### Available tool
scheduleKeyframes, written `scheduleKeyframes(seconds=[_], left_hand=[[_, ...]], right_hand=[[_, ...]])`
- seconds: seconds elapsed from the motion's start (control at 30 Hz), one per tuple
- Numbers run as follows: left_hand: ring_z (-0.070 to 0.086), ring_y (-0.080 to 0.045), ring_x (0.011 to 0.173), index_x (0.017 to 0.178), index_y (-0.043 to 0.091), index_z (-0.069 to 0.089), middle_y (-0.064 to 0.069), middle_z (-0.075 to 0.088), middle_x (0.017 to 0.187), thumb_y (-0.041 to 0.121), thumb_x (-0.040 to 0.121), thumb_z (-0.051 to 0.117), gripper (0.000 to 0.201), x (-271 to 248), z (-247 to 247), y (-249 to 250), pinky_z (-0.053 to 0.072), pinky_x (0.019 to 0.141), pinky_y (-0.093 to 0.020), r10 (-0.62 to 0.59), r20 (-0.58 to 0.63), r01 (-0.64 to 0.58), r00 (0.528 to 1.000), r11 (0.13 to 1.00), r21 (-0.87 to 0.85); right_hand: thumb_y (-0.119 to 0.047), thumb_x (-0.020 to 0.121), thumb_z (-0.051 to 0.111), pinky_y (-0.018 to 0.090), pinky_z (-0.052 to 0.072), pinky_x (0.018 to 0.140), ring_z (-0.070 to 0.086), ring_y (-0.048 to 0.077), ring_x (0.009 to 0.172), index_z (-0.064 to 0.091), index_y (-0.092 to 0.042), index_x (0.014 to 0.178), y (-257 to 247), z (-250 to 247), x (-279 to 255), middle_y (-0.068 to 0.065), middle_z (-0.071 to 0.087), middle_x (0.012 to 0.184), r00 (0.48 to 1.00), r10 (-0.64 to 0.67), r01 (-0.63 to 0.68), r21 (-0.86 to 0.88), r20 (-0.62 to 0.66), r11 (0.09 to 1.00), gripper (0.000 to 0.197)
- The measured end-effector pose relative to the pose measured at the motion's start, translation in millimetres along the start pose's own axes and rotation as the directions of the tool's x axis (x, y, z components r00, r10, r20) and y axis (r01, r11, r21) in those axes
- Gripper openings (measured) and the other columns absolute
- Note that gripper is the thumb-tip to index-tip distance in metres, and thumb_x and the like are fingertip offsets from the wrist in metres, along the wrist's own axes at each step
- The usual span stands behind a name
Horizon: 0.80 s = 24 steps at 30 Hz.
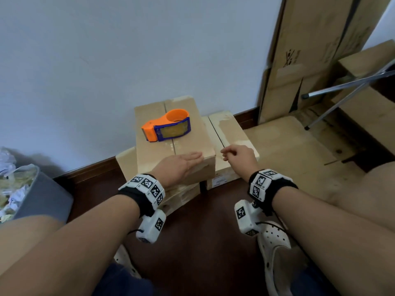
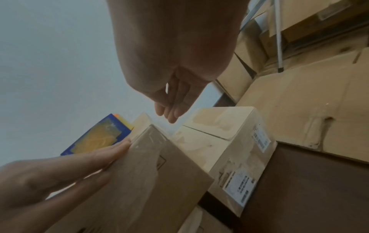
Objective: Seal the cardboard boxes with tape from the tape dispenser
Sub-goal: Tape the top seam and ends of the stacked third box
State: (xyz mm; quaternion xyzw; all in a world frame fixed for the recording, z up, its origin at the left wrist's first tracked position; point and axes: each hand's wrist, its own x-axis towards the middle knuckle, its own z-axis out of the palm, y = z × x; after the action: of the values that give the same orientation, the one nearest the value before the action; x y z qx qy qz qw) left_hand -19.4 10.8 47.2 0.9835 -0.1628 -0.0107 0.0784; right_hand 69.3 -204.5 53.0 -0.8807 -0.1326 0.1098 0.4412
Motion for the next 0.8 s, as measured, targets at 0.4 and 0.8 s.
scheduleKeyframes(seconds=[0.4, 0.8], left_hand=[[0.044, -0.007, 0.132, 0.139, 0.022, 0.051, 0.009, 0.044, 0.145, 0.008, 0.087, 0.056, 0.054, -1, 0, 3, 0.04, 0.104, -0.027, -0.064, -0.033, 0.062, 0.997, 0.997, -0.053], [0.044, -0.008, 0.132, 0.138, 0.023, 0.051, 0.01, 0.044, 0.145, 0.006, 0.087, 0.054, 0.054, 0, 0, 2, 0.045, 0.103, -0.034, -0.074, -0.023, 0.072, 0.997, 0.994, -0.087]], right_hand=[[-0.015, 0.096, 0.043, 0.031, 0.036, 0.079, 0.054, 0.034, 0.11, 0.044, 0.001, 0.123, -22, 36, 3, 0.024, 0.055, 0.118, 0.958, -0.004, 0.064, -0.2, 0.287, 0.978, 0.031], [-0.032, 0.1, 0.042, 0.036, 0.045, 0.095, 0.057, 0.029, 0.112, 0.058, -0.007, 0.121, -12, 19, 13, 0.012, 0.062, 0.121, 0.96, 0.199, -0.197, -0.03, 0.199, 0.98, 0.037]])
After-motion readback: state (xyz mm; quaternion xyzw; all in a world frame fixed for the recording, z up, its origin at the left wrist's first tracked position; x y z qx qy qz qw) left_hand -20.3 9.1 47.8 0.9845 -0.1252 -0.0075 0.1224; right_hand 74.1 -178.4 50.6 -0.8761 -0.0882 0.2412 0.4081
